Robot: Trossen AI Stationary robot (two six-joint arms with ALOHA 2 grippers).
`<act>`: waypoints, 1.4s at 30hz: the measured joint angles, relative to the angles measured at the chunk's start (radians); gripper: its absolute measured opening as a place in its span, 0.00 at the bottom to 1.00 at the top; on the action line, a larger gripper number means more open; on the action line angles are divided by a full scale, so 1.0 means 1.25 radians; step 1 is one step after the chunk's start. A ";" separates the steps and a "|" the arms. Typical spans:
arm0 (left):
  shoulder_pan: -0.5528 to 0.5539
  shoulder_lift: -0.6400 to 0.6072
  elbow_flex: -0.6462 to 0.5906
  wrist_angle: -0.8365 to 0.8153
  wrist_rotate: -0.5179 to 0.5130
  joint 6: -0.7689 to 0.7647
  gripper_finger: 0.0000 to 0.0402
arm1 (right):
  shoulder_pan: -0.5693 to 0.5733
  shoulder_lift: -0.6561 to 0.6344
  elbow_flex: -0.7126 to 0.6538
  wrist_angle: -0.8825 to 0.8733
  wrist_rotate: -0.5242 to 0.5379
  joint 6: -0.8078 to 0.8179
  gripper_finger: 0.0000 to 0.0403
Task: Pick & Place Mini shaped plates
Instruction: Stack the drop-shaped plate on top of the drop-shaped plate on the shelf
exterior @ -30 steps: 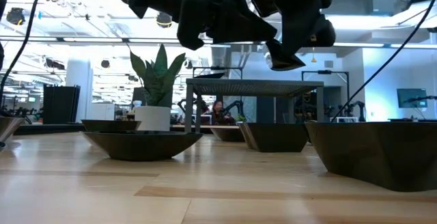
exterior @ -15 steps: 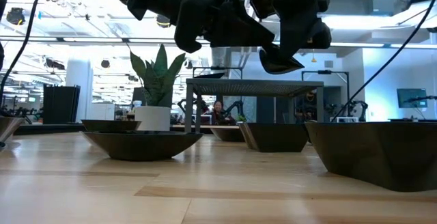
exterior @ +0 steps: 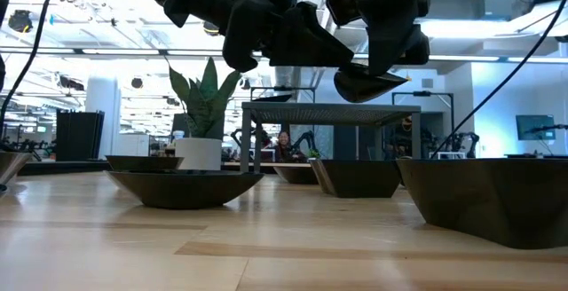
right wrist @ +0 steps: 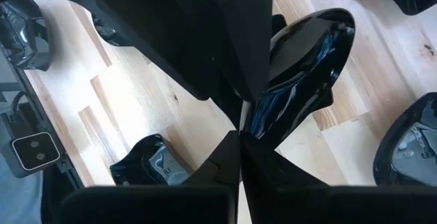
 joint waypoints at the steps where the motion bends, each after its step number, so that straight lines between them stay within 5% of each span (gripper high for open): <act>1: 0.000 0.000 0.000 0.000 0.000 -0.011 0.29 | 0.000 0.000 0.000 -0.001 0.000 0.000 0.01; 42: -0.001 0.002 0.002 0.011 0.020 0.013 0.29 | -0.006 -0.002 0.002 0.003 -0.066 -0.072 0.00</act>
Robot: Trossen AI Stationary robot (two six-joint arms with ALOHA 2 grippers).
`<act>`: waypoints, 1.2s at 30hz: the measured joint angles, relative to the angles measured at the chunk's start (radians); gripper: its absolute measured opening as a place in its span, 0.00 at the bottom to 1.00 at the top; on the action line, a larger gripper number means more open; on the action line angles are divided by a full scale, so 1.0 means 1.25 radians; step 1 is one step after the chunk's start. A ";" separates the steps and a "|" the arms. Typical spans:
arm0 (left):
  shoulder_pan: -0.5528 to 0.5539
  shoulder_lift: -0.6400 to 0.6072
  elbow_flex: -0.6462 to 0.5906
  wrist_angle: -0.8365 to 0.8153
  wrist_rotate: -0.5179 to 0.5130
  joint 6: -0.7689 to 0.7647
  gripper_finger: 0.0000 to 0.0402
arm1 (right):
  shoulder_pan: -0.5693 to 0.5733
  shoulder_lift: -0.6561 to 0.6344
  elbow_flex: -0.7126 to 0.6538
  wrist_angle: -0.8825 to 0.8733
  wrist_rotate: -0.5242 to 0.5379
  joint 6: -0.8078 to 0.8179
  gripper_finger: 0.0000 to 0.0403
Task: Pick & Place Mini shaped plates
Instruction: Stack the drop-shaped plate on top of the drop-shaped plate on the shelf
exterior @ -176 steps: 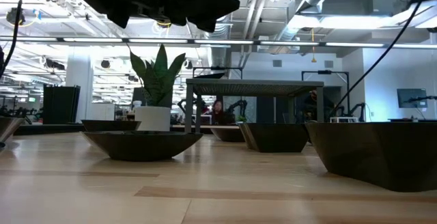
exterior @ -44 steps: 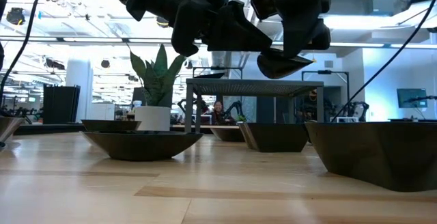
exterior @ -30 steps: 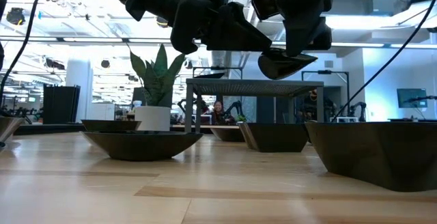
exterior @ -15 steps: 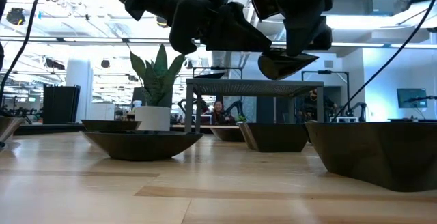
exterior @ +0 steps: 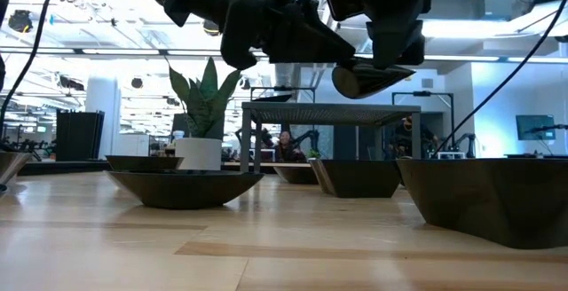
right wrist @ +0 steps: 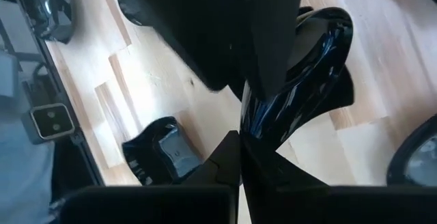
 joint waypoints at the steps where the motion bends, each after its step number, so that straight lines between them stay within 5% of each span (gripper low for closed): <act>1: 0.002 0.000 0.000 -0.006 0.001 -0.002 0.29 | 0.000 0.000 0.003 -0.004 0.001 -0.016 0.00; 36: 0.018 -0.001 0.002 -0.046 0.056 -0.043 0.03 | -0.029 0.001 0.026 -0.045 0.009 -0.121 0.00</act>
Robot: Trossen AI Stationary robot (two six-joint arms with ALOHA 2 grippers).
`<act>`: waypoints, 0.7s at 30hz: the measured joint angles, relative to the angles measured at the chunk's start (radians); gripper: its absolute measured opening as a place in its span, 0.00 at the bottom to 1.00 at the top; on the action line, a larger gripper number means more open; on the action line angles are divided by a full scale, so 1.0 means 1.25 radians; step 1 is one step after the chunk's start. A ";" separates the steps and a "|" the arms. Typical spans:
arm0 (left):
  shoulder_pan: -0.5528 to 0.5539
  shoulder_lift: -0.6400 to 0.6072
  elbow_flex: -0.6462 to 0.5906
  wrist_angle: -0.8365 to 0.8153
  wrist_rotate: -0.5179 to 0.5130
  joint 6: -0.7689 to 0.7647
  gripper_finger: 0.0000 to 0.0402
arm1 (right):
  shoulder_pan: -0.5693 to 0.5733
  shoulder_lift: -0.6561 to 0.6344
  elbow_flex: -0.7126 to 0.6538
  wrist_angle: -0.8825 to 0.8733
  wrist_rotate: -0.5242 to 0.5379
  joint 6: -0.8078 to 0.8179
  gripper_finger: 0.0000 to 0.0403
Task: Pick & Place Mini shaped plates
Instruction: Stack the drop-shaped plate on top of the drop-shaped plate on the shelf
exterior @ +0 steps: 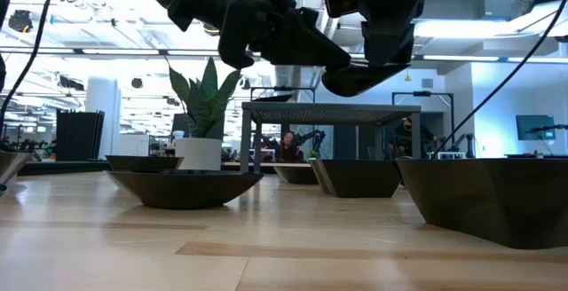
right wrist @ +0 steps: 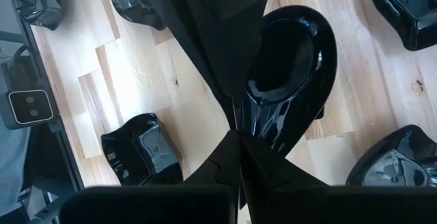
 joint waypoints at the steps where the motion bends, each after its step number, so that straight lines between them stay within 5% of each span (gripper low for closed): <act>1: 0.000 0.000 -0.002 0.000 0.000 0.000 0.03 | 0.000 0.000 0.000 0.001 0.000 0.000 0.00; 7: 0.000 0.000 -0.005 -0.003 0.000 0.000 0.03 | 0.002 0.001 0.000 0.003 0.002 -0.074 0.03; 17: 0.006 0.000 -0.006 -0.021 -0.001 -0.044 0.02 | 0.003 0.001 0.001 0.002 0.006 -0.075 0.29; 21: 0.005 0.001 -0.006 -0.024 -0.003 -0.073 0.02 | -0.004 0.001 0.039 -0.097 0.006 -0.060 0.36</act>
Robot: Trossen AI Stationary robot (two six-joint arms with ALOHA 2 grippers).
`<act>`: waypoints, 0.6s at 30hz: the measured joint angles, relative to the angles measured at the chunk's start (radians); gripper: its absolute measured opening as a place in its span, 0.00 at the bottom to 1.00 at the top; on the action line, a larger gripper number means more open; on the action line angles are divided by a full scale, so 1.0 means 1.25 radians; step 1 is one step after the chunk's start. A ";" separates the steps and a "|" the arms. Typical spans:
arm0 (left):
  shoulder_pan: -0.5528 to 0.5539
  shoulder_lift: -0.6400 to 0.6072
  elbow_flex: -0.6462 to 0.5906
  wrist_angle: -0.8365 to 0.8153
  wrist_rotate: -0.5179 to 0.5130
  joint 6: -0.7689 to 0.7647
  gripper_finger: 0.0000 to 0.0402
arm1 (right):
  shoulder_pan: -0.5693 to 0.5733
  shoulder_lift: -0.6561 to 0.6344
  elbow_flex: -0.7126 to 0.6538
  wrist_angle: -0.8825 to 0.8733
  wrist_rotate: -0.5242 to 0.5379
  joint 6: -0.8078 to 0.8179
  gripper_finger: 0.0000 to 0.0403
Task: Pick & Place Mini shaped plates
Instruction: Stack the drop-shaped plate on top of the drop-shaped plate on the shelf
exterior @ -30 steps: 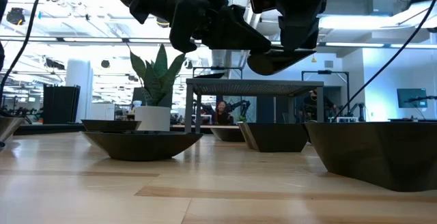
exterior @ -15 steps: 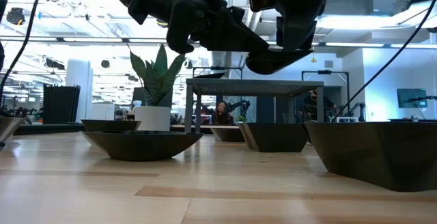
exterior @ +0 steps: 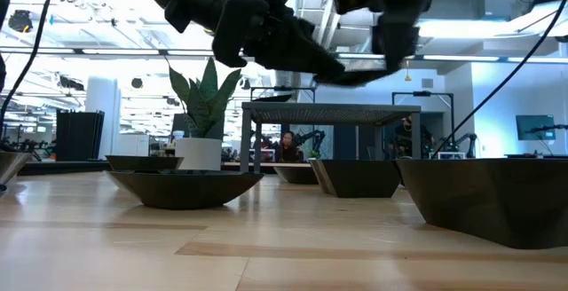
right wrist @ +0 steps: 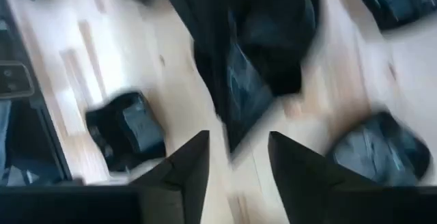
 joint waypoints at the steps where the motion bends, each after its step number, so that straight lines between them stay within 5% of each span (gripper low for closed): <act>1: 0.000 0.000 -0.001 -0.006 0.000 -0.018 0.02 | -0.001 0.000 0.010 -0.039 0.000 0.008 0.38; 10: 0.008 -0.027 -0.005 -0.113 -0.060 -0.069 0.02 | 0.049 -0.047 0.039 -0.289 0.172 -0.033 0.41; 18: 0.122 -0.251 -0.003 -0.229 -0.092 0.118 0.02 | 0.138 -0.219 -0.012 -0.200 0.213 -0.042 0.38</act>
